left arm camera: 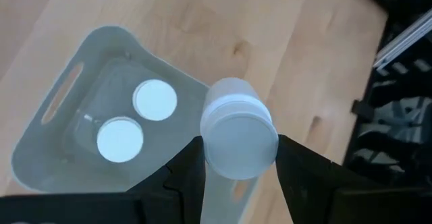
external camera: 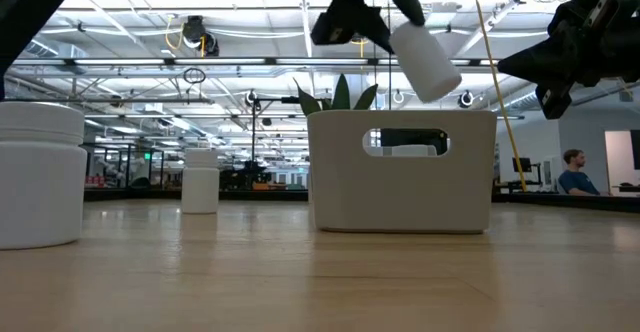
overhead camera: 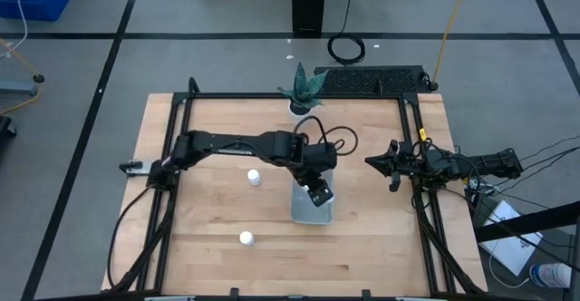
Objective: Pick and place pill bottles into a basket
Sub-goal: Put the white pill bottle into the gray bin
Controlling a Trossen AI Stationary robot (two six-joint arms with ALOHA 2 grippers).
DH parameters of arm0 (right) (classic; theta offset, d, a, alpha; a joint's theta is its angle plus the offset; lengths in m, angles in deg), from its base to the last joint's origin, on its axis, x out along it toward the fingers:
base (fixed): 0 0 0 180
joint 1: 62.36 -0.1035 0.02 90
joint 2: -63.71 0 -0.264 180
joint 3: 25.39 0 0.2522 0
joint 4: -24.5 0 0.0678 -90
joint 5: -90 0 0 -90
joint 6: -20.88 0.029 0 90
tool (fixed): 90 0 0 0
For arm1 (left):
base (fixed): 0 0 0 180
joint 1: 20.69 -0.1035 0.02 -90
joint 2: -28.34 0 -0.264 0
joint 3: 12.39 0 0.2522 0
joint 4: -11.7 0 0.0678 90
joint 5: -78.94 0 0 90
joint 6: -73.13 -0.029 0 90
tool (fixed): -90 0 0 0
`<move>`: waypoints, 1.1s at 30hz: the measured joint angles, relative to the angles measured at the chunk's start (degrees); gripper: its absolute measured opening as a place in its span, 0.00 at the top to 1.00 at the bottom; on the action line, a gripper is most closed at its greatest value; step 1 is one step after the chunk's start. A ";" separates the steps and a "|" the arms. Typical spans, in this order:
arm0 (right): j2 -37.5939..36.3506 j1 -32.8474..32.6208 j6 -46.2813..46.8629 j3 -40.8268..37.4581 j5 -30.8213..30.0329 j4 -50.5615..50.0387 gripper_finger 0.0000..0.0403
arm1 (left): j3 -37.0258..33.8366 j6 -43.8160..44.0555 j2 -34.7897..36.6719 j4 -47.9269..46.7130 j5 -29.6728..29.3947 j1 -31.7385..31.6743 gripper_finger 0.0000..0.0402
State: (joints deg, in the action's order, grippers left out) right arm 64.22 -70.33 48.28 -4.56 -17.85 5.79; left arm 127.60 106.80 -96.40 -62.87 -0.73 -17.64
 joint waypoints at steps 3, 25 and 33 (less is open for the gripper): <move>0.00 0.00 0.02 0.00 0.00 -0.02 0.99 | 0.01 -2.69 -0.80 -1.10 0.10 0.01 0.60; 0.02 0.02 0.02 0.00 0.00 0.04 0.99 | 0.03 -18.64 -6.08 -2.43 -3.24 2.95 0.60; 0.35 0.00 0.01 -0.02 0.00 -0.05 0.99 | -0.01 -19.64 -8.37 -3.79 -4.52 3.09 0.60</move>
State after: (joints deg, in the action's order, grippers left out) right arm 64.57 -70.33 48.29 -4.58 -17.85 5.74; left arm 127.59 87.16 -104.77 -66.66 -5.24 -14.55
